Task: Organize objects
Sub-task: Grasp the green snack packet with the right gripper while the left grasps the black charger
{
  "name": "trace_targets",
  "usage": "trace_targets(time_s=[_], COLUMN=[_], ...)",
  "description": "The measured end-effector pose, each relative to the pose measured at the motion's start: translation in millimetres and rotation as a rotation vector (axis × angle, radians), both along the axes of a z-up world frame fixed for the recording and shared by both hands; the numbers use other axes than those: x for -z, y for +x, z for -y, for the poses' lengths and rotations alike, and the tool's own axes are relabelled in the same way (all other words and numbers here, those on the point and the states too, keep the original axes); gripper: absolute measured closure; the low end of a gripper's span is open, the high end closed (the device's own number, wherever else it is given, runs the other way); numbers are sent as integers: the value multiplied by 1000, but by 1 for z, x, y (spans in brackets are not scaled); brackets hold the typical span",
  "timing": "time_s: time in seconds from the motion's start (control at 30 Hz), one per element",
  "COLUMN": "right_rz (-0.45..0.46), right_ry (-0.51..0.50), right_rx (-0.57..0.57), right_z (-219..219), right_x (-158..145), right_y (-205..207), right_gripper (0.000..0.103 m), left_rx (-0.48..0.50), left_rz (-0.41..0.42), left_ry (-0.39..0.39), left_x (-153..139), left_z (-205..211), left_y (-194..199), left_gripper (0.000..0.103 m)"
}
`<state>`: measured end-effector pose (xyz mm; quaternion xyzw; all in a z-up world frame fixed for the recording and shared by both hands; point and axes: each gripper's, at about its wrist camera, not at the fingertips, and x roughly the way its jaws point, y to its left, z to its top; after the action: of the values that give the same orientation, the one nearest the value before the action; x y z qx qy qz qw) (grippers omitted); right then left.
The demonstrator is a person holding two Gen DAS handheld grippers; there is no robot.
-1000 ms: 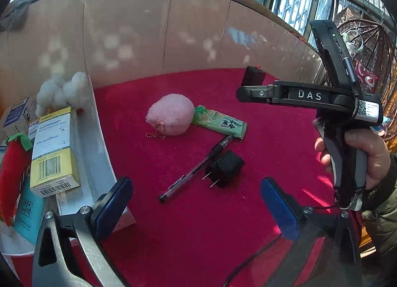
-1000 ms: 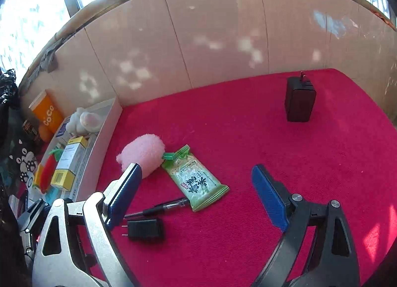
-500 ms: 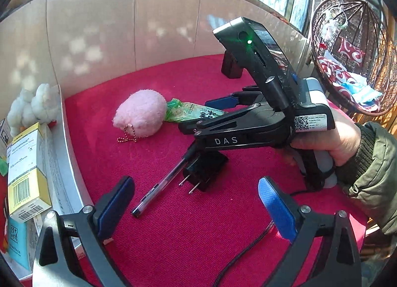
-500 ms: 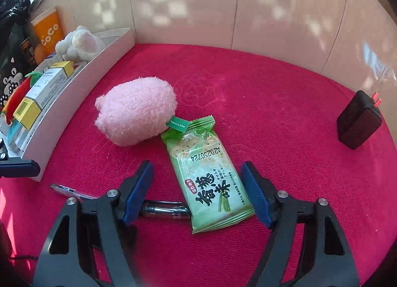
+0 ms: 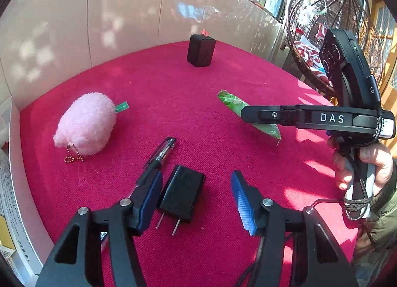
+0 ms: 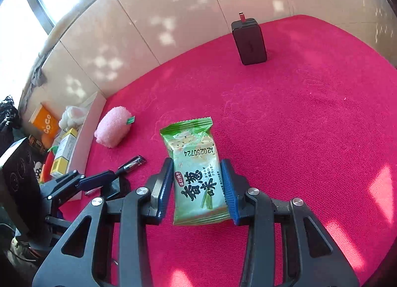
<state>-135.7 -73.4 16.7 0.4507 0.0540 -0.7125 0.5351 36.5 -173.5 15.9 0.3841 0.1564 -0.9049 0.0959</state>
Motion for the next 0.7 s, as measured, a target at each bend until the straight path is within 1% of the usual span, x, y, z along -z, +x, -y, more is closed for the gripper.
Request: trace_targets(time_s=[0.03, 0.1, 0.17, 0.2, 0.3, 0.37, 0.43, 0.47, 0.53, 0.57, 0.63, 0.7], right_rz=[12, 23, 27, 27, 26, 25, 20, 15, 3, -6, -35, -60], right_ry=[-3, -10, -16, -18, -13, -8, -1, -1, -9, -20, -41, -63], right_rx=[2, 6, 13, 15, 24, 30, 28, 26, 23, 24, 23, 23], right_z=[-4, -9, -9, -10, -12, -14, -15, -15, -16, -17, -19, -22], right_x=[0, -1, -1, -1, 0, 3, 6, 6, 3, 0, -9, -19], right_y=[1, 2, 5, 4, 4, 5, 9, 11, 17, 20, 27, 34], right_gripper=[65, 65, 65, 65, 65, 65, 65, 65, 65, 65, 65, 65], left_rx=[14, 15, -18, -38, -88, -93, -91, -93, -111, -128, -162, -188], left_rz=[-7, 8, 43, 60, 102, 116, 136, 140, 134, 128, 119, 92], left_ry=[13, -21, -65, -73, -67, -97, -146, -169, -162, -158, -144, -143], left_x=[-1, 0, 1, 3, 5, 6, 8, 9, 8, 7, 7, 2], left_z=[-4, -13, -15, -12, -8, -13, -22, -26, -29, -30, -31, -35], left_y=[3, 3, 1, -2, -11, -15, -17, -17, -13, -10, -3, 7], left_gripper=[46, 46, 46, 46, 46, 46, 46, 48, 59, 74, 74, 74])
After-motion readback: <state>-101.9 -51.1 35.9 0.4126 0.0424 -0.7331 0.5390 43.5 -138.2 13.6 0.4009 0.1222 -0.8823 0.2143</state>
